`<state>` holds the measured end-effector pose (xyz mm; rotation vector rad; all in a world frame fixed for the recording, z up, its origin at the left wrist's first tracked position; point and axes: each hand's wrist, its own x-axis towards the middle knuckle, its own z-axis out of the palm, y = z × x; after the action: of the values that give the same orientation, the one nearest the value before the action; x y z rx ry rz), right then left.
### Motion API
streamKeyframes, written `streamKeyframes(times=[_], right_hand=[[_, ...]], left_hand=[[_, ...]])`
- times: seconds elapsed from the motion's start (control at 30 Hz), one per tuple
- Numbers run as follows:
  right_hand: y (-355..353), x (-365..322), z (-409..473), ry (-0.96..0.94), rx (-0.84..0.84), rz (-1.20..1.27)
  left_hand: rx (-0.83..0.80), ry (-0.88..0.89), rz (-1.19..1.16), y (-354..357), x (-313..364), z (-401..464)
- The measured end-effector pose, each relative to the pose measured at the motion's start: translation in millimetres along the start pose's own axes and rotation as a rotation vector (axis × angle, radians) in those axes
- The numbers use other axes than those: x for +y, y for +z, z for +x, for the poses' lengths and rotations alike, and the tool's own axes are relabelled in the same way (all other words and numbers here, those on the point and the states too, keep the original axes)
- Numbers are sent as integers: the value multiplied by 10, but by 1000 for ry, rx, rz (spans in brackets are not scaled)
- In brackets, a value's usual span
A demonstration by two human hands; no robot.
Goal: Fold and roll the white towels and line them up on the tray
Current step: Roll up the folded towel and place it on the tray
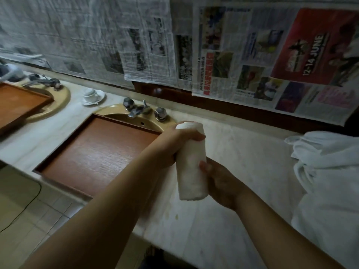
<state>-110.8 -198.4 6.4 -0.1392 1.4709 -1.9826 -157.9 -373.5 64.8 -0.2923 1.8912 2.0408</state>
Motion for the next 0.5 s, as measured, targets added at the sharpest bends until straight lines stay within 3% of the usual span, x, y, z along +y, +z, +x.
streamKeyframes(times=[0.1, 0.2, 0.5], right_hand=[[304, -161, 273, 66, -76, 21], [579, -190, 537, 109, -25, -5], [1739, 149, 1535, 129, 83, -281]], left_hand=[[16, 50, 31, -251, 107, 17], [60, 69, -17, -657, 155, 44], [3, -180, -162, -2223, -22, 169]])
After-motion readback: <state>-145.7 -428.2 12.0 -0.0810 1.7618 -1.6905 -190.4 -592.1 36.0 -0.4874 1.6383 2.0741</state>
